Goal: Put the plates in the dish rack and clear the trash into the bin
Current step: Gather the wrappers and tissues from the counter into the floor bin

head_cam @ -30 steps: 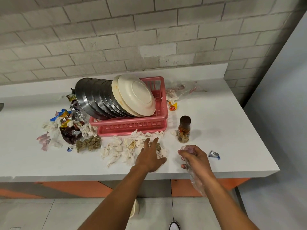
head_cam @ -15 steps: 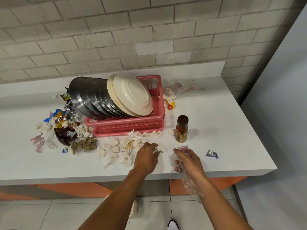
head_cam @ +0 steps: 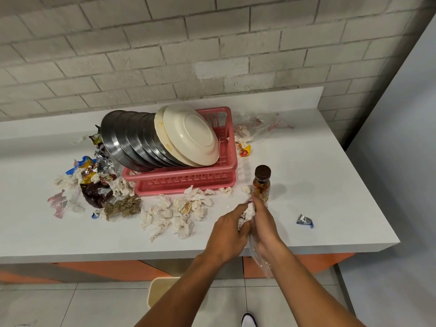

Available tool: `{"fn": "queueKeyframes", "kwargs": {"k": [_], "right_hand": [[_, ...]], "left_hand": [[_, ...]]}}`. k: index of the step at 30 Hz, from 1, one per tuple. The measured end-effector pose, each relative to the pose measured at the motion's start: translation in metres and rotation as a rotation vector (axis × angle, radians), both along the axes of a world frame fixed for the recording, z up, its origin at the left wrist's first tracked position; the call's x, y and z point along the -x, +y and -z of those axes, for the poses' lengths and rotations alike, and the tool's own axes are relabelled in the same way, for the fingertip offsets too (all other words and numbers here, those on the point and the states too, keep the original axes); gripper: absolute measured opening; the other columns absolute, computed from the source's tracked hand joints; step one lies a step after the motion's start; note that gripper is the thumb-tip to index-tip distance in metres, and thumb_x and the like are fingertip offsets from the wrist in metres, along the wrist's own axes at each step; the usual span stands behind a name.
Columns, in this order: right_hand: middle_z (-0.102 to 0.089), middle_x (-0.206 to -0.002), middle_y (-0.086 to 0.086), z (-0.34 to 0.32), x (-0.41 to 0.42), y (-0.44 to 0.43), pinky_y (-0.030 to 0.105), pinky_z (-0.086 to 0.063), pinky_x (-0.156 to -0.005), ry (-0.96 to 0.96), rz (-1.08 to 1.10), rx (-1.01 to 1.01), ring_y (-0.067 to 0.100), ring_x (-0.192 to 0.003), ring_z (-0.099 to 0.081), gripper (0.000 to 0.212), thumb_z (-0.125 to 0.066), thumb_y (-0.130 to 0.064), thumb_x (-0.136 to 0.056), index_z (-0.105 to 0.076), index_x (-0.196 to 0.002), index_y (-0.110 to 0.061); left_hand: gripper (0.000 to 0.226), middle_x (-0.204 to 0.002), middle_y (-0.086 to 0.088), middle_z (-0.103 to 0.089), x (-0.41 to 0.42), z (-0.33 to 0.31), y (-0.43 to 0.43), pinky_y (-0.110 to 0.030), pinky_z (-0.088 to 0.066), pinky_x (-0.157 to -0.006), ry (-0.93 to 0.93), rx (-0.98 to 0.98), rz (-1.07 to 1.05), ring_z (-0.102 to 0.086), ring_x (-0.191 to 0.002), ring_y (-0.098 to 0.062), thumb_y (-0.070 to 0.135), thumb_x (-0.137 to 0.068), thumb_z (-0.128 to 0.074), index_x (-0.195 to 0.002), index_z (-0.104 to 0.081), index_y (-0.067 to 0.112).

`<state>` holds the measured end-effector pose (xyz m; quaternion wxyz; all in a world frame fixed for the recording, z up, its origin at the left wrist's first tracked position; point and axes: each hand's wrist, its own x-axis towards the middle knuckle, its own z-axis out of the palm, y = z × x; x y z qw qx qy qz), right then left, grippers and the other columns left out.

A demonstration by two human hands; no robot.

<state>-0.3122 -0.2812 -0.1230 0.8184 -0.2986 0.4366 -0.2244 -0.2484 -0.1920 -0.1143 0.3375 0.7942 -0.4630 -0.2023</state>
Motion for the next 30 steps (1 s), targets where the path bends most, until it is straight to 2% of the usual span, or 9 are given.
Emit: {"fn": "queueKeyframes", "kwargs": {"k": [4,7,10,14,16,18,21,26,30], "right_hand": [[-0.078,-0.100,0.008,-0.001,-0.004,0.001,0.038,-0.055,-0.086,0.011,-0.026,-0.020,0.023,-0.096,-0.076,0.058,-0.075,-0.063,-0.074,-0.075,-0.114,-0.020],[-0.077,-0.105,0.009,0.000,-0.002,-0.002,0.042,-0.055,-0.098,0.007,-0.032,-0.012,0.026,-0.102,-0.074,0.065,-0.082,-0.060,-0.063,-0.074,-0.115,-0.021],[-0.076,-0.109,0.010,0.002,0.000,-0.001,0.044,-0.052,-0.102,-0.051,-0.045,-0.001,0.027,-0.105,-0.073,0.061,-0.086,-0.049,-0.067,-0.073,-0.119,-0.018],[-0.074,-0.095,0.009,0.002,0.001,-0.001,0.036,-0.054,-0.085,-0.075,-0.027,-0.039,0.022,-0.093,-0.073,0.042,-0.082,-0.032,-0.079,-0.072,-0.115,-0.012],[-0.073,-0.094,0.009,0.001,0.001,-0.001,0.033,-0.054,-0.078,-0.075,-0.016,-0.052,0.021,-0.091,-0.073,0.032,-0.079,-0.028,-0.083,-0.074,-0.110,-0.012],[-0.072,-0.094,0.010,-0.001,0.001,-0.002,0.031,-0.054,-0.071,-0.055,-0.024,-0.032,0.021,-0.088,-0.072,0.028,-0.080,-0.027,-0.082,-0.074,-0.106,-0.013],[-0.071,-0.092,0.011,-0.005,0.003,-0.003,0.025,-0.053,-0.058,0.007,-0.007,0.016,0.017,-0.078,-0.071,0.023,-0.079,-0.021,-0.083,-0.074,-0.104,-0.011],[-0.076,-0.091,0.012,-0.012,0.016,-0.008,0.021,-0.053,-0.051,0.060,0.015,0.068,0.020,-0.076,-0.072,0.020,-0.078,-0.016,-0.085,-0.075,-0.103,-0.008],[-0.077,-0.094,0.014,-0.010,0.022,-0.012,0.030,-0.055,-0.065,0.096,0.045,0.057,0.023,-0.080,-0.072,0.030,-0.082,-0.017,-0.079,-0.076,-0.107,-0.006]], "left_hand": [[0.044,-0.133,0.004,-0.061,0.014,0.006,-0.001,-0.036,-0.052,-0.098,-0.002,-0.031,-0.113,-0.059,-0.120,-0.018,0.028,-0.100,-0.054,-0.137,-0.032,0.038],[0.038,-0.128,0.002,-0.061,0.018,0.010,-0.003,-0.036,-0.053,-0.094,-0.032,-0.032,-0.146,-0.058,-0.116,-0.018,0.026,-0.098,-0.054,-0.132,-0.038,0.034],[0.035,-0.121,-0.001,-0.063,0.017,0.011,-0.006,-0.034,-0.052,-0.090,-0.069,-0.031,-0.146,-0.056,-0.109,-0.018,0.022,-0.096,-0.056,-0.130,-0.049,0.027],[0.034,-0.125,0.004,-0.065,0.014,0.007,-0.006,-0.033,-0.054,-0.093,-0.092,0.040,-0.132,-0.059,-0.112,-0.015,0.013,-0.093,-0.062,-0.125,-0.062,0.023],[0.030,-0.140,0.011,-0.053,0.014,0.006,-0.006,-0.028,-0.054,-0.095,-0.083,0.080,-0.132,-0.061,-0.112,-0.009,0.012,-0.092,-0.065,-0.120,-0.067,0.022],[0.022,-0.136,0.014,-0.044,0.014,0.003,-0.005,-0.021,-0.056,-0.089,-0.060,0.097,-0.140,-0.063,-0.099,-0.004,0.012,-0.092,-0.067,-0.112,-0.071,0.021],[0.026,-0.118,0.009,-0.053,0.013,0.002,-0.005,-0.023,-0.053,-0.091,-0.084,0.089,-0.108,-0.057,-0.102,-0.006,0.012,-0.091,-0.068,-0.116,-0.072,0.017],[0.045,-0.138,0.013,-0.059,0.012,0.003,-0.001,-0.023,-0.031,-0.115,-0.085,0.050,-0.038,-0.038,-0.138,-0.006,0.024,-0.092,-0.068,-0.136,-0.060,0.028],[0.043,-0.130,0.022,-0.056,0.012,-0.002,0.002,-0.005,-0.035,-0.102,0.133,0.082,-0.005,-0.048,-0.118,0.012,0.020,-0.093,-0.067,-0.134,-0.059,0.027]]}}
